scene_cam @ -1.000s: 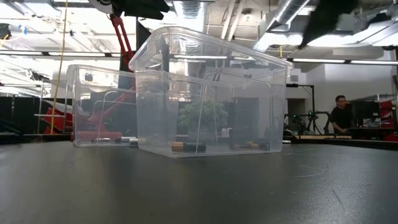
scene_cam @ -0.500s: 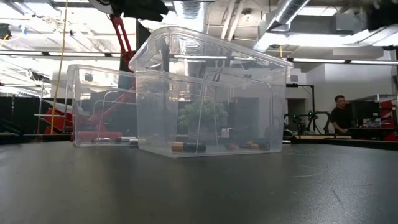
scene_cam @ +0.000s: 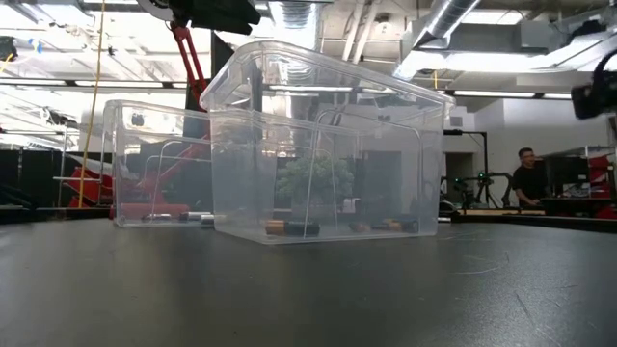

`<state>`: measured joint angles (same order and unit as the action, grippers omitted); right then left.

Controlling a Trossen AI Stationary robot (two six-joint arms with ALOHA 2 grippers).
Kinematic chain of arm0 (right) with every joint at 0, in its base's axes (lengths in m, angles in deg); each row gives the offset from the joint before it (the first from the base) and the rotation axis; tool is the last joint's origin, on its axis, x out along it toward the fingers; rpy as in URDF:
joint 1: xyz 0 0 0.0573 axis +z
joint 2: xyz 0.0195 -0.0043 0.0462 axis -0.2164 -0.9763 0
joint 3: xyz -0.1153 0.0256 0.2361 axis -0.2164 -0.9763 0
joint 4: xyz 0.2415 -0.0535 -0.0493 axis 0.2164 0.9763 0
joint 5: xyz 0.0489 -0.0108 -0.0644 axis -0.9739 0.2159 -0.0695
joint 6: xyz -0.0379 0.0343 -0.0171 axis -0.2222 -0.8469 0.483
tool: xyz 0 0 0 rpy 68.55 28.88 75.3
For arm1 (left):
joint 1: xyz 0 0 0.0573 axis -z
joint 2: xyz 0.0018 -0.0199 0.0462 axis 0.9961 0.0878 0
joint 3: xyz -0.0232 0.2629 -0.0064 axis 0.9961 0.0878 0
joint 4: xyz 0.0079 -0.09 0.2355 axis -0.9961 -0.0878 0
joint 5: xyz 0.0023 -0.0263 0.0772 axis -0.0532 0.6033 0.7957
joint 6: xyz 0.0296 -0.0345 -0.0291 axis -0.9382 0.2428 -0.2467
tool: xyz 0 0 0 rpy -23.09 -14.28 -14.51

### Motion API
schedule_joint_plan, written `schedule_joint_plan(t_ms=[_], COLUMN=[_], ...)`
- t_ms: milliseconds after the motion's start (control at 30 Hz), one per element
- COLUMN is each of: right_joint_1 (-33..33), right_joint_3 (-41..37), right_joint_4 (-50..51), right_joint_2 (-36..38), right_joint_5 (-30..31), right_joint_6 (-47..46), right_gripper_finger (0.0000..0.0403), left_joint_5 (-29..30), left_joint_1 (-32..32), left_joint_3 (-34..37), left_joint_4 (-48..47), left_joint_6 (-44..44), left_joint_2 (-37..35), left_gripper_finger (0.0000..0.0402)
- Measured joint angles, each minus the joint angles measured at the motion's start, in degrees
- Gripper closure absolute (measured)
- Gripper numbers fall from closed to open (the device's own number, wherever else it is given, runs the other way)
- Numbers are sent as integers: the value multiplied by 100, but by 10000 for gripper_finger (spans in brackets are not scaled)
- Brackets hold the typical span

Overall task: Sort batteries
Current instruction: Put the brown battery into the bottom transparent bin

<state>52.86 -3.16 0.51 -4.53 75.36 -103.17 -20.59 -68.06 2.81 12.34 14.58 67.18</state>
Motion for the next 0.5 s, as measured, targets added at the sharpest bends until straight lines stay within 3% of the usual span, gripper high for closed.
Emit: schedule_joint_plan(t_ms=[500], right_joint_1=[-1126], right_joint_3=[-101], right_joint_4=[-186], right_joint_2=[9], right_joint_5=[-279], right_joint_6=[641], right_gripper_finger=[85], left_joint_5=[0], left_joint_1=[0], left_joint_3=[0], left_joint_4=[-2], left_joint_6=[29], left_joint_2=[0], left_gripper_finger=[182])
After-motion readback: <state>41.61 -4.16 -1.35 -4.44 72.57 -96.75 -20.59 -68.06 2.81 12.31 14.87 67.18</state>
